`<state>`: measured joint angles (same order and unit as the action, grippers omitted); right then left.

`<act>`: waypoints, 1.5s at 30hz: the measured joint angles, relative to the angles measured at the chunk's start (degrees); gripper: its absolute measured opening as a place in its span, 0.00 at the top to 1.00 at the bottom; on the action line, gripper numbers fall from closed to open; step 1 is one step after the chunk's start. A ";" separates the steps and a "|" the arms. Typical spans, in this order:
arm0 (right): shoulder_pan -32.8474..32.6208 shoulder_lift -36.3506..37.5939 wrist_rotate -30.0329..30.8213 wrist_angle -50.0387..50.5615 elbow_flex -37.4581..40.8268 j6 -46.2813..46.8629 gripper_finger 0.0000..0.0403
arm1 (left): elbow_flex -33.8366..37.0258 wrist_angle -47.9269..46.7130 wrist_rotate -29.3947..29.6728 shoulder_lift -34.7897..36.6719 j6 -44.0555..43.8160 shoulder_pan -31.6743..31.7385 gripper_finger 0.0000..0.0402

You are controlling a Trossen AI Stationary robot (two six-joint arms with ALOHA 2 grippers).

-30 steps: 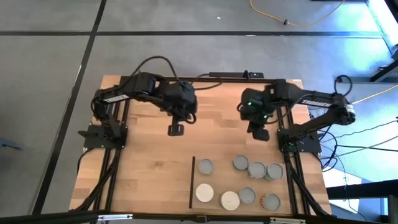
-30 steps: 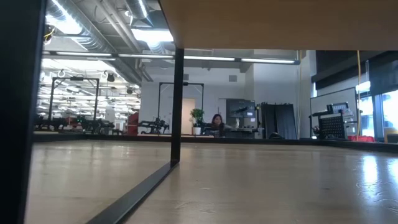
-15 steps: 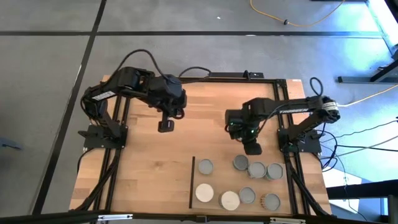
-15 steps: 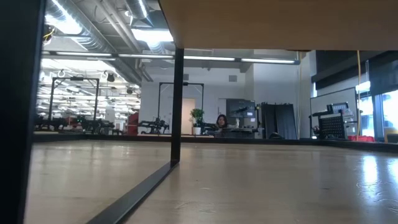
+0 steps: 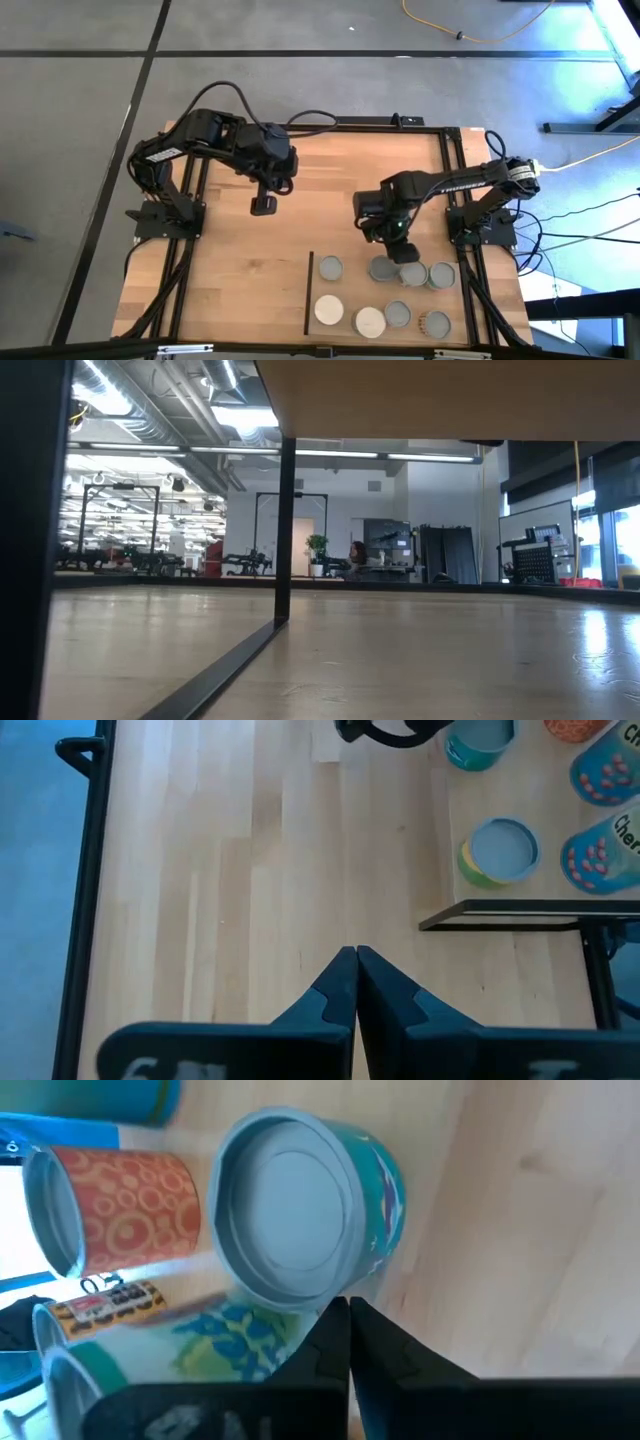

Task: Pick and place cans onto a shelf
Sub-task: Adjust the green tuna can on the shelf, then return to Home Position

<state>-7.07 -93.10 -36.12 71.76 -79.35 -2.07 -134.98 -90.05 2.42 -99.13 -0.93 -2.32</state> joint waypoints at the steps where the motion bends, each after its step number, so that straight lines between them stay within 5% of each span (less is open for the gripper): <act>1: -0.20 0.00 -0.06 -1.01 0.00 -0.18 0.99 | 0.02 0.01 -0.01 0.00 0.00 -0.01 1.00; 11: -1.40 0.35 1.24 -4.17 0.00 -3.26 0.99 | 0.01 0.02 -0.15 -0.02 0.02 -0.01 1.00; 34: -1.33 17.42 32.91 -5.61 -17.48 -4.11 0.99 | -0.02 0.03 5.81 13.62 2.25 -3.14 1.00; 45: 0.71 24.70 37.99 -6.05 -14.85 -2.60 0.99 | 5.88 0.09 8.90 24.85 -0.01 -3.14 1.00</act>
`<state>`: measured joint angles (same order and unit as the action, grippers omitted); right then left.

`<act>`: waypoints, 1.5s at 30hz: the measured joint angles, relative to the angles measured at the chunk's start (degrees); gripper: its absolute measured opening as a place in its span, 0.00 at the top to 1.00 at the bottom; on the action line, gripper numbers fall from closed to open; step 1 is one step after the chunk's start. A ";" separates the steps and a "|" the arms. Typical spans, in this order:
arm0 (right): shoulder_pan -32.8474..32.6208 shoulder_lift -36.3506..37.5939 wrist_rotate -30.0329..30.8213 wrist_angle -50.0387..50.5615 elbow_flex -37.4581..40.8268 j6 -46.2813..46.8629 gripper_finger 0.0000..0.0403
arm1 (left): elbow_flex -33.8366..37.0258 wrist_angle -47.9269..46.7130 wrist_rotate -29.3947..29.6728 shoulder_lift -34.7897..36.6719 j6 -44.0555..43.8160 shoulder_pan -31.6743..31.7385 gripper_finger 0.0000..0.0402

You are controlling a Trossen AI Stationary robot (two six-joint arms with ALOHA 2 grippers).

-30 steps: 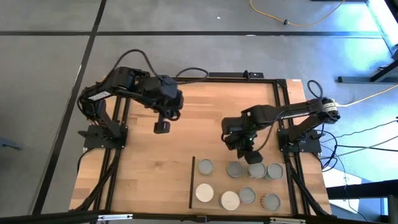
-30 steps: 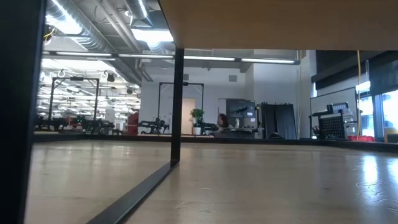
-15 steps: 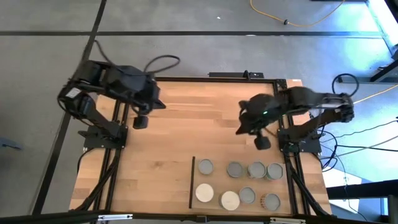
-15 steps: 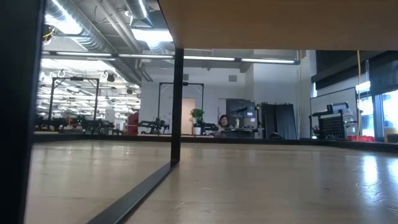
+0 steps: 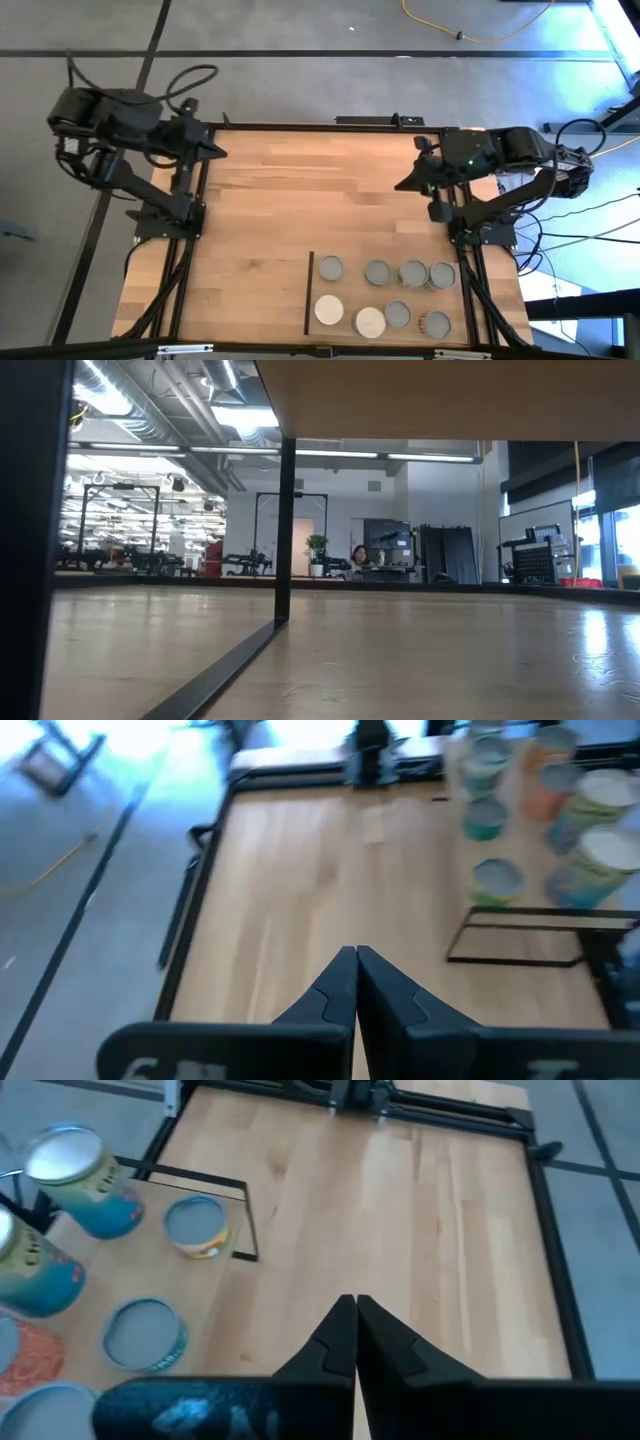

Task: Pick and place cans onto a shelf
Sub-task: Return to Home Position

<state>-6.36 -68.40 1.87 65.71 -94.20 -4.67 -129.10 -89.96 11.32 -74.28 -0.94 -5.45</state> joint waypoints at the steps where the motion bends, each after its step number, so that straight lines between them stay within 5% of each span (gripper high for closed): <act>1: 0.66 0.63 0.00 0.00 0.57 -0.10 0.99 | 1.99 0.00 1.26 1.56 -1.06 0.00 1.00; 5: 3.83 3.50 -0.64 -0.16 3.55 -0.75 0.99 | 12.30 3.76 5.33 8.68 -4.32 0.00 1.00; 21: 15.42 15.29 -14.36 -20.68 26.46 -1.43 0.99 | 56.82 38.25 4.19 37.56 -4.11 0.00 1.00; 35: 26.98 16.59 -31.64 -41.50 45.26 2.91 0.99 | 82.48 56.91 4.30 59.74 -4.93 0.00 1.00; 45: 31.40 16.55 -36.85 -54.61 53.36 4.42 0.99 | 95.97 66.93 6.57 67.19 -5.59 0.07 1.00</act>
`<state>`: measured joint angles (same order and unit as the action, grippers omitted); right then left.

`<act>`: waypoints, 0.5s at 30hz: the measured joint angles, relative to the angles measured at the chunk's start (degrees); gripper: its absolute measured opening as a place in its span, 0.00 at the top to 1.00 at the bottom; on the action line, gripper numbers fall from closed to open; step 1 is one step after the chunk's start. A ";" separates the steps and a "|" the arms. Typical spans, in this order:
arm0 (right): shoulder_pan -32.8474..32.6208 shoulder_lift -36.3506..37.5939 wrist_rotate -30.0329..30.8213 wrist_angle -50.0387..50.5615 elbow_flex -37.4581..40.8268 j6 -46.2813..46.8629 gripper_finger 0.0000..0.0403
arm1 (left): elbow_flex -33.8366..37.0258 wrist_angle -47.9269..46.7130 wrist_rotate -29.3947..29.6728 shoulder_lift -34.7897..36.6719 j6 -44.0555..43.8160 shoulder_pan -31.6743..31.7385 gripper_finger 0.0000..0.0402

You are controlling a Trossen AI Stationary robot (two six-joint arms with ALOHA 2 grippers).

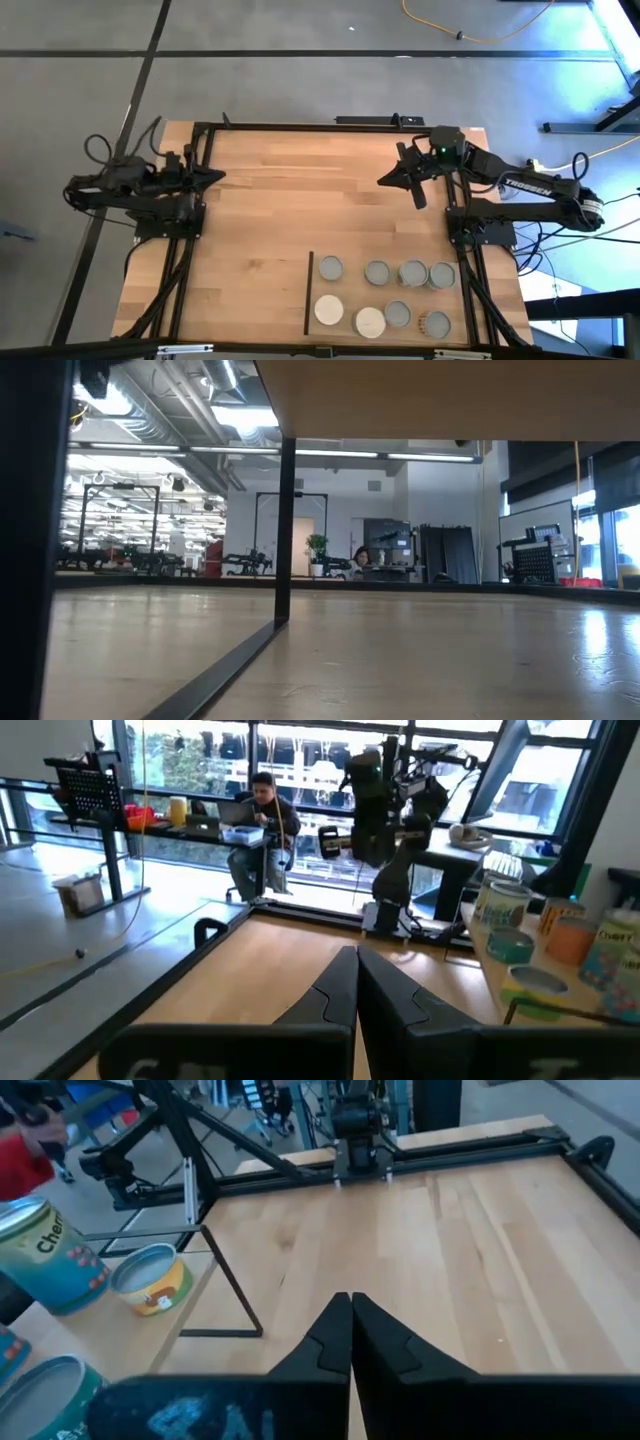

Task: Pick and place cans onto a shelf
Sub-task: Return to Home Position

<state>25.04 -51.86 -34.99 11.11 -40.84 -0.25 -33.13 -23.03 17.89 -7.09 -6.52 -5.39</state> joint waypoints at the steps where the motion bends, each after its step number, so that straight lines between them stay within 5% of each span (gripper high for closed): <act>1: 0.37 0.00 -0.76 -1.47 0.91 0.04 0.99 | 1.16 0.73 0.04 0.26 0.01 0.00 1.00; 15: 1.75 -0.02 -3.07 -12.20 10.52 5.58 0.99 | 17.03 11.60 1.04 6.89 -1.24 0.00 1.00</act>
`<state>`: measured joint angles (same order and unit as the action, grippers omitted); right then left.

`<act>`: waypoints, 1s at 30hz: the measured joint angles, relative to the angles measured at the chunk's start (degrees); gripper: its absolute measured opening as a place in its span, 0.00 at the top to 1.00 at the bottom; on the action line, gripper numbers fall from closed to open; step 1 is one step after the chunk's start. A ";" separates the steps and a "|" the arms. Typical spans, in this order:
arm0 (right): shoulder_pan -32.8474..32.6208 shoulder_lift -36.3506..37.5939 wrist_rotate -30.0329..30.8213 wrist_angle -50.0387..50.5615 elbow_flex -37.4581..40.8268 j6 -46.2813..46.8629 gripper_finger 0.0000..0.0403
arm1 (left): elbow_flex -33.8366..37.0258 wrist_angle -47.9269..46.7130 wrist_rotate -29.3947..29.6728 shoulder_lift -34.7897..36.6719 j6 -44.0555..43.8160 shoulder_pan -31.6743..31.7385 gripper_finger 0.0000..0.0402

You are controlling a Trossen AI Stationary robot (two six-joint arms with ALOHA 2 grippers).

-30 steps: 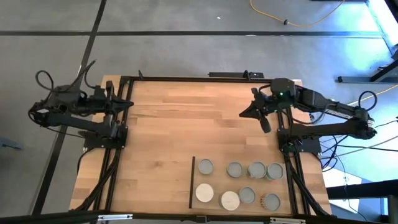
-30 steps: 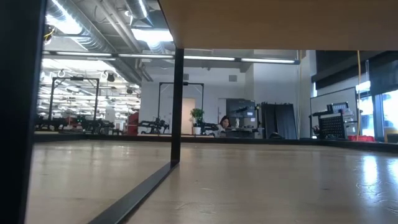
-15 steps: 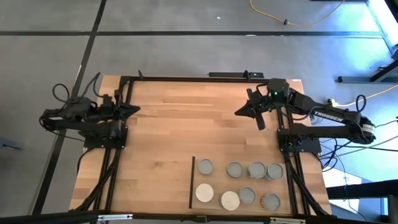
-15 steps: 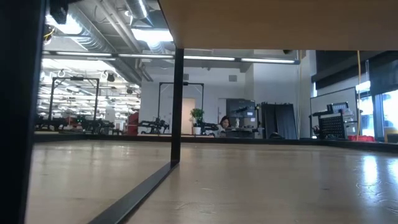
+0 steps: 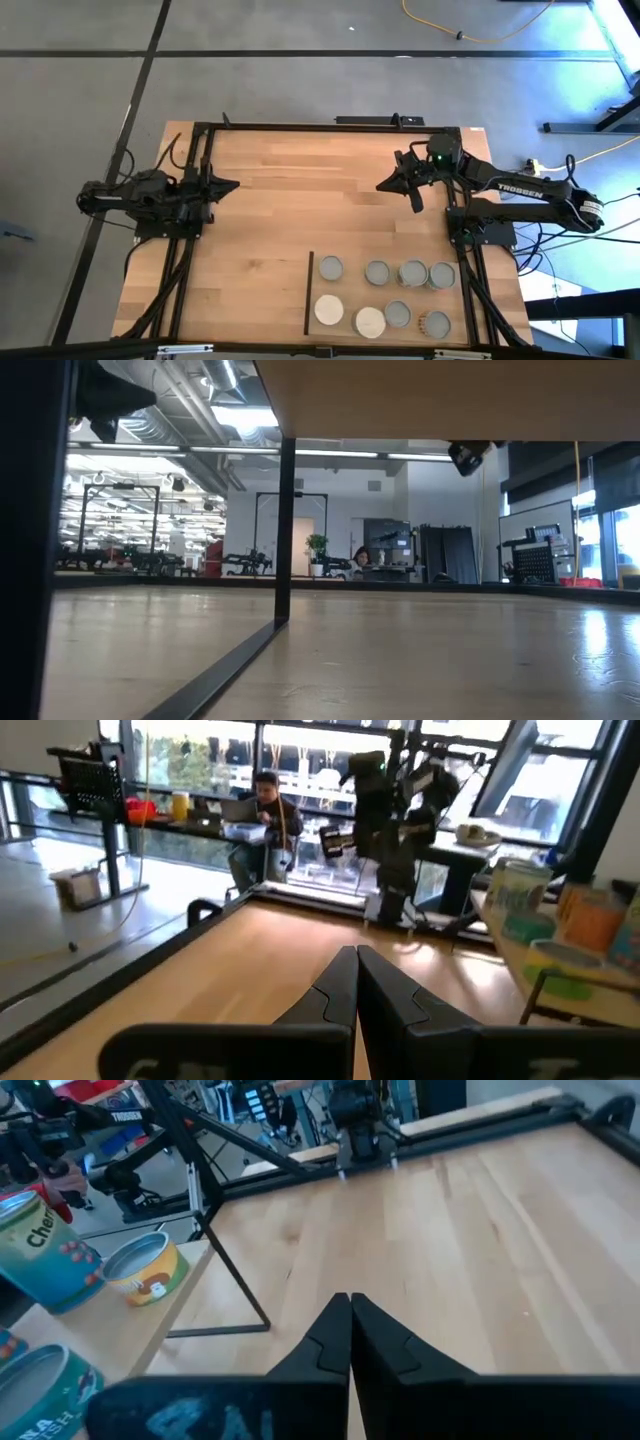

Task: Pick and place cans onto a shelf
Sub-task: Return to Home Position

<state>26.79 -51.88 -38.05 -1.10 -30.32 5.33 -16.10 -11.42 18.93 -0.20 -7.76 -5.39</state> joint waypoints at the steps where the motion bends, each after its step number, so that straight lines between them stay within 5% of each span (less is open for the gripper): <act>1: 0.00 0.00 -0.01 -0.85 0.36 -0.24 0.99 | 0.25 0.51 -0.31 0.01 -0.01 -0.02 1.00; 26: 0.00 0.00 5.15 -20.01 17.26 -4.48 0.99 | 9.62 -0.04 -2.57 0.06 0.74 0.00 1.00; 30: 0.00 0.00 5.13 -22.52 20.00 -7.17 0.99 | 10.07 1.53 -6.81 0.06 1.65 -0.01 1.00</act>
<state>26.79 -51.88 -32.93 -23.61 -10.32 -1.84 -6.03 -9.89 12.12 -0.14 -6.11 -5.40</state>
